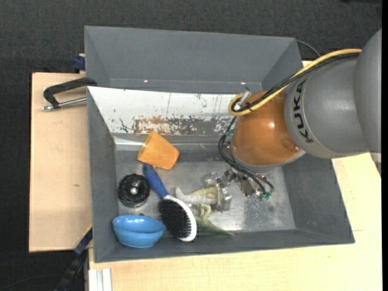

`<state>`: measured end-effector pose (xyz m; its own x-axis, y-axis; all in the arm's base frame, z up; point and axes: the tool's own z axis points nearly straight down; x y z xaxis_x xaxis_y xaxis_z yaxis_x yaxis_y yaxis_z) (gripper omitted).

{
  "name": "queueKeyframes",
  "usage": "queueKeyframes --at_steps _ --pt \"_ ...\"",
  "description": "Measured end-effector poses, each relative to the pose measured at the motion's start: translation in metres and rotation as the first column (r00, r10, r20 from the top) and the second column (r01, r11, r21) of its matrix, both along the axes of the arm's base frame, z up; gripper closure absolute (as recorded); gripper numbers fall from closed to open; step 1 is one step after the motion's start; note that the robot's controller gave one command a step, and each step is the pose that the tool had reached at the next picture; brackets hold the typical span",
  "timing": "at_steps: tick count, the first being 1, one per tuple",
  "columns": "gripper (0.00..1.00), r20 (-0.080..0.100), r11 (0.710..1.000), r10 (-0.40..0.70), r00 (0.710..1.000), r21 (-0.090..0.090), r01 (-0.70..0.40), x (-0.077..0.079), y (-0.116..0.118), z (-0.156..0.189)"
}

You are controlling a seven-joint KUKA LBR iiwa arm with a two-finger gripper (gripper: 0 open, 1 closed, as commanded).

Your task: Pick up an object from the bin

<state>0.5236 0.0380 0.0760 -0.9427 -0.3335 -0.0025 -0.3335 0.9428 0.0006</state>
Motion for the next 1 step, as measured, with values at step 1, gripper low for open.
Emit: queueKeyframes --at_steps 1 --pt "1.0 0.011 1.0 -0.002 1.0 0.0 0.002 -0.017 -0.0047 0.1299"
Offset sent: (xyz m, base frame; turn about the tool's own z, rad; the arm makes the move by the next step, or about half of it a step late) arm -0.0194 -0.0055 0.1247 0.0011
